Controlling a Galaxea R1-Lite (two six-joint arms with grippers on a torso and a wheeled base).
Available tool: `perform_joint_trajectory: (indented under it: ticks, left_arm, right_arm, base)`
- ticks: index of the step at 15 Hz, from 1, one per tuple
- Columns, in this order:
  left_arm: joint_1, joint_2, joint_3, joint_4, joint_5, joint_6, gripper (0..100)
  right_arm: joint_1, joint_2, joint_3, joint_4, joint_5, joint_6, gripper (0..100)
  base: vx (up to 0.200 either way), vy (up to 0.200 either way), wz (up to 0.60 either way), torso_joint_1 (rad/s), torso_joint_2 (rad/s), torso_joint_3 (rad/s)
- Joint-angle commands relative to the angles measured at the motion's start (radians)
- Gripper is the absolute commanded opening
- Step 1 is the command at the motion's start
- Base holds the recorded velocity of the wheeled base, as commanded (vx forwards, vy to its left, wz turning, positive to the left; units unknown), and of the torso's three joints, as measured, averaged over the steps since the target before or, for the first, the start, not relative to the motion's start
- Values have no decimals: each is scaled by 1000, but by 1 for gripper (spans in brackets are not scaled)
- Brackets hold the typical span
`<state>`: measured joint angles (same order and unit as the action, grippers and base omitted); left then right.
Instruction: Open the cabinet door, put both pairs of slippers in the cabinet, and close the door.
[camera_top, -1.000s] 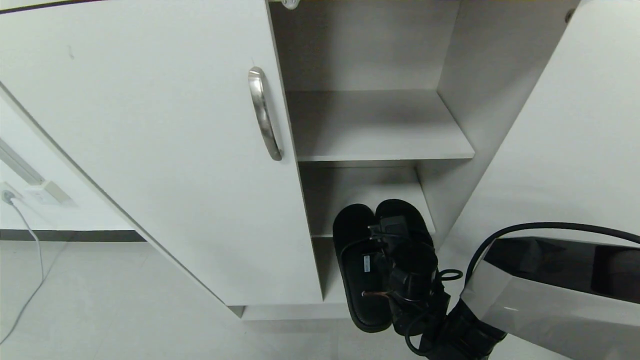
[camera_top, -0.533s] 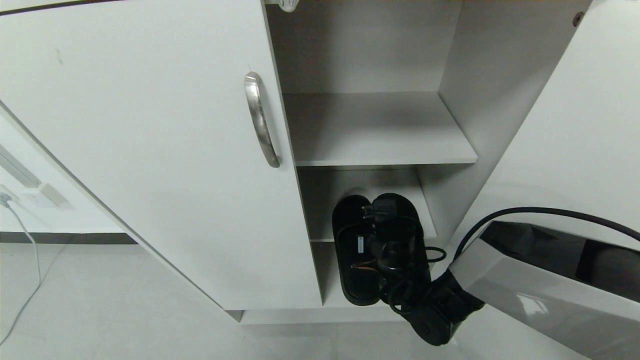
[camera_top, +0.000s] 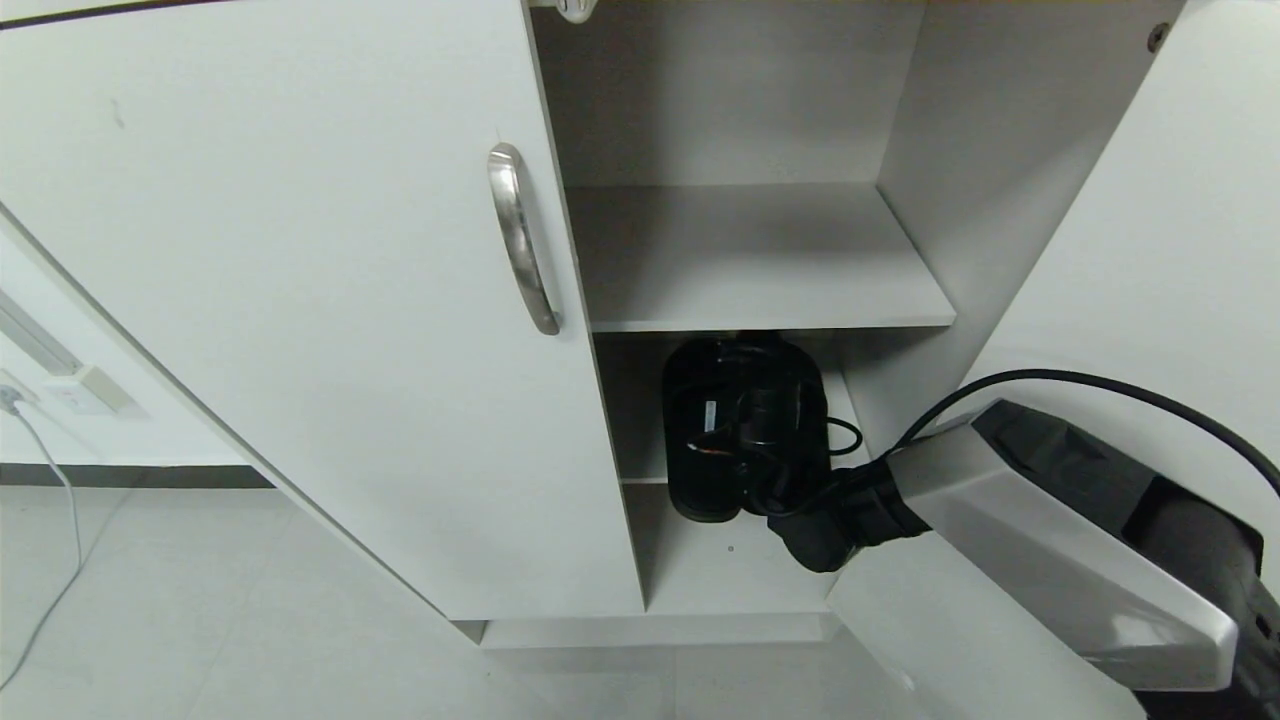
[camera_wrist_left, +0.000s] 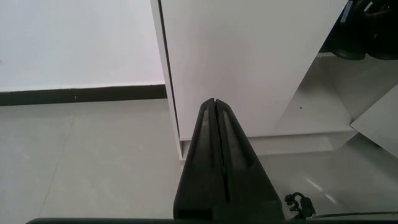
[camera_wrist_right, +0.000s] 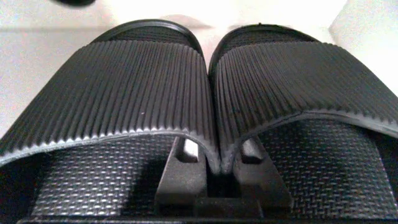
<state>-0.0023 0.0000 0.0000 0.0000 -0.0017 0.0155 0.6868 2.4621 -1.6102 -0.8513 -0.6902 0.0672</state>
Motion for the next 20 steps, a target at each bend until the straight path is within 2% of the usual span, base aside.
perform_joint_trajectory:
  ticks: [1, 7, 14, 15, 17, 20]
  left_arm:
    - [1, 2, 0, 0, 0, 0, 0]
    - [-1, 2, 0, 0, 0, 0, 0]
    - [-1, 0, 0, 0, 0, 0, 0]
    - [-1, 2, 0, 0, 0, 0, 0]
    - [-1, 2, 0, 0, 0, 0, 0]
    - [-1, 2, 0, 0, 0, 0, 0]
  right_arm:
    - [-13, 38, -66, 24, 0, 0, 0]
    - [-30, 72, -163, 87, 0, 0, 0]
    - [-36, 86, -169, 93, 0, 0, 0]
    - [-38, 87, -172, 95, 0, 0, 100]
    - [-36, 86, -162, 97, -5, 0, 100]
    - [-30, 23, -27, 58, -6, -1, 100]
  base:
    - [0, 0, 0, 0, 0, 0]
    - [0, 0, 0, 0, 0, 0]
    - [0, 0, 0, 0, 0, 0]
    - [0, 0, 0, 0, 0, 0]
    - [0, 0, 0, 0, 0, 0]
    - [0, 0, 0, 0, 0, 0]
